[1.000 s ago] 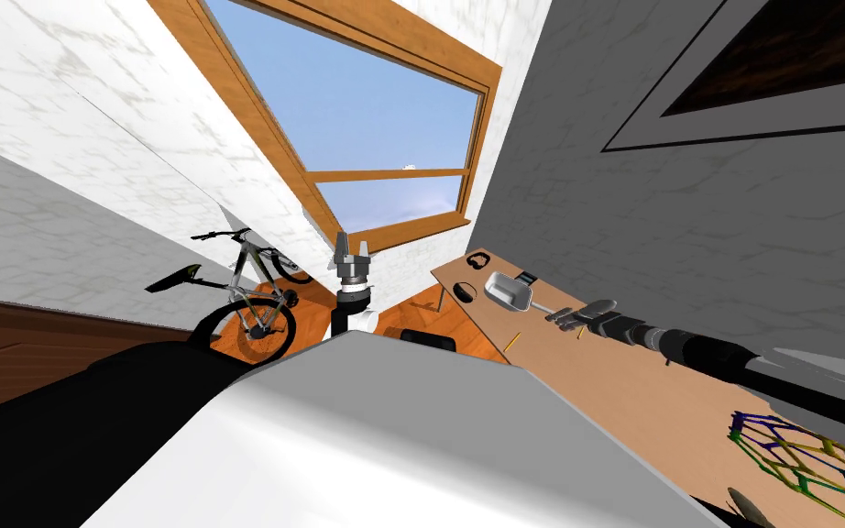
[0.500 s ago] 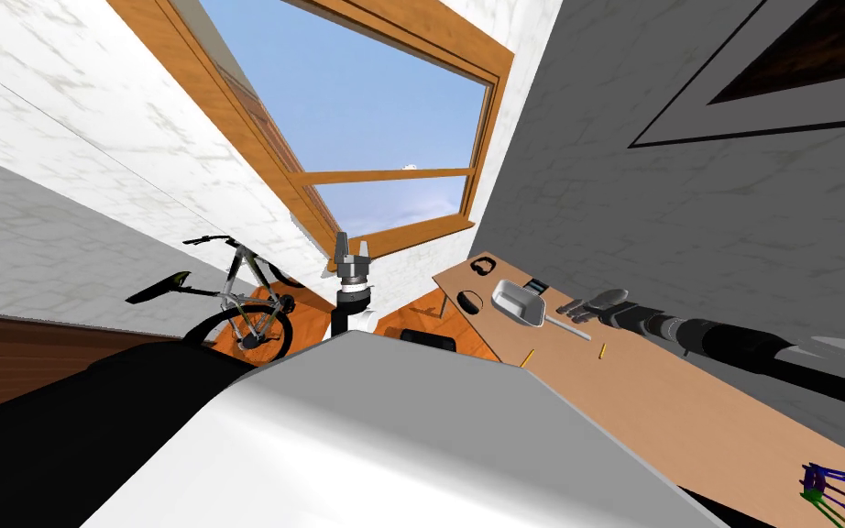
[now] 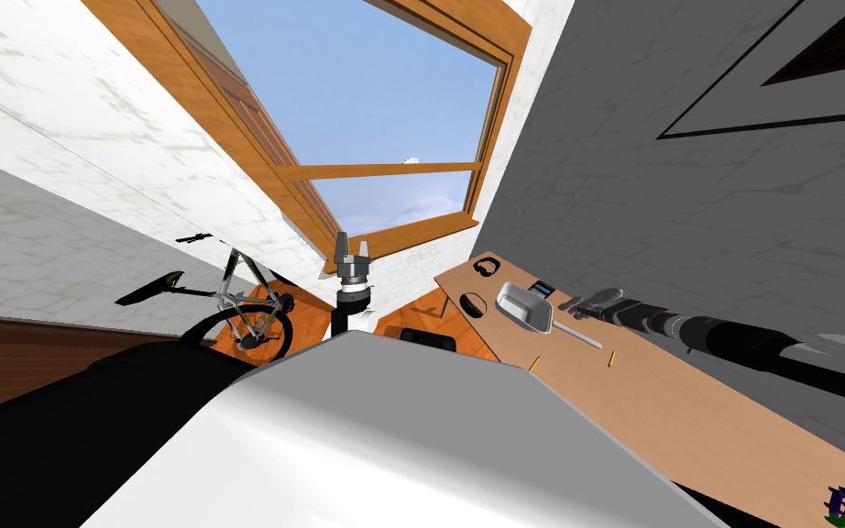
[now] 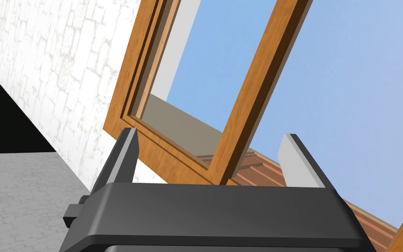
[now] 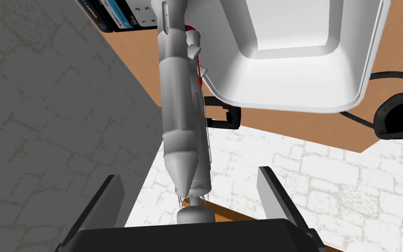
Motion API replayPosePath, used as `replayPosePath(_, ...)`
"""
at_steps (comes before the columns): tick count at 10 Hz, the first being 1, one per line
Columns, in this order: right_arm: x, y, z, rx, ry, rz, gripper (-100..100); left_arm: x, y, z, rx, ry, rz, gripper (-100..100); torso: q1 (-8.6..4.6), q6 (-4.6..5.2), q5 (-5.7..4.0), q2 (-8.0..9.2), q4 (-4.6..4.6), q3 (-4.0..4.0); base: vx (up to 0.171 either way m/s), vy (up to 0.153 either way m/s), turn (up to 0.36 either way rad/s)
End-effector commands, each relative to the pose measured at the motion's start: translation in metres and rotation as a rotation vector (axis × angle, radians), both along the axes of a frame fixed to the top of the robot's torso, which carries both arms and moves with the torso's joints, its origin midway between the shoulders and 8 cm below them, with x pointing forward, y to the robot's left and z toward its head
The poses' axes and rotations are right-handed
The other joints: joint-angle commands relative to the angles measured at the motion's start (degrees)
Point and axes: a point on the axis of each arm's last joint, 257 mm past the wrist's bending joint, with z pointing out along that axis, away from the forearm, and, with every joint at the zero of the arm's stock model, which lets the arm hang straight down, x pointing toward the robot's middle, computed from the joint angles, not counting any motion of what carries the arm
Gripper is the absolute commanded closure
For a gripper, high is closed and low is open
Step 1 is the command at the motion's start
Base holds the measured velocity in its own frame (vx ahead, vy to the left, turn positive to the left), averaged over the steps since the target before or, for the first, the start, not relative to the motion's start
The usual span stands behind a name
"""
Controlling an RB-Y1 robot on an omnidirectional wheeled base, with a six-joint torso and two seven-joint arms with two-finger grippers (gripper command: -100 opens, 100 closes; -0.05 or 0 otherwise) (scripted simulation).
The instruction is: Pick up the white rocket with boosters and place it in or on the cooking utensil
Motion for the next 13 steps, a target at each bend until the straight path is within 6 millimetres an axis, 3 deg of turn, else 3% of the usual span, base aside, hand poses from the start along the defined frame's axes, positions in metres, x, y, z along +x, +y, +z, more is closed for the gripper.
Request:
replayPosePath(1, 0.000, 0.000, 0.000, 0.000, 0.000, 0.000, -100, 0.000, 0.000, 0.000, 0.000, 0.000, 0.000, 0, 0.00, 0.00, 0.00, 0.00, 0.00, 0.00, 0.000, 0.000, 0.000)
replayPosePath(3, 0.000, 0.000, 0.000, 0.000, 0.000, 0.000, -100, 0.000, 0.000, 0.000, 0.000, 0.000, 0.000, 0, -0.01, 0.00, 0.00, 0.03, 0.01, 0.02, 0.000, 0.000, 0.000)
replayPosePath(4, 0.000, 0.000, 0.000, 0.000, 0.000, 0.000, 0, 0.000, 0.000, 0.000, 0.000, 0.000, 0.000, 0, -0.01, 0.00, 0.00, 0.03, 0.01, 0.02, 0.000, 0.000, 0.000)
replayPosePath(5, -0.003, 0.013, -0.010, 0.040, 0.019, 0.010, -100, 0.000, 0.000, 0.000, 0.000, 0.000, 0.000, 0, -0.01, 0.00, 0.00, 0.03, 0.01, 0.02, 0.009, -0.008, -0.017)
replayPosePath(7, 0.004, 0.011, 0.000, 0.020, 0.002, 0.020, -100, 0.000, 0.000, 0.000, 0.000, 0.000, 0.000, 0, -0.04, 0.00, -0.01, 0.00, 0.00, 0.00, 0.007, -0.007, -0.003)
replayPosePath(8, -0.002, 0.023, -0.012, 0.061, 0.028, 0.026, -100, 0.000, 0.000, 0.000, 0.000, 0.000, 0.000, 0, -0.03, 0.00, 0.00, 0.01, 0.00, 0.01, 0.009, -0.010, -0.014)
replayPosePath(10, 0.007, 0.021, 0.001, 0.036, 0.003, 0.038, -100, 0.000, 0.000, 0.000, 0.000, 0.000, 0.000, 0, -0.05, 0.00, -0.01, 0.00, 0.00, 0.00, 0.005, -0.005, -0.004)
replayPosePath(11, 0.000, 0.032, -0.012, 0.077, 0.032, 0.041, -100, 0.000, 0.000, 0.000, 0.000, 0.000, 0.000, 0, -0.03, 0.00, 0.00, 0.01, 0.01, 0.01, 0.009, -0.010, -0.013)
replayPosePath(13, 0.009, 0.028, 0.002, 0.048, 0.005, 0.051, -100, 0.000, 0.000, 0.000, 0.000, 0.000, 0.000, 0, -0.05, 0.00, -0.01, 0.00, 0.00, 0.00, 0.004, -0.005, -0.006)
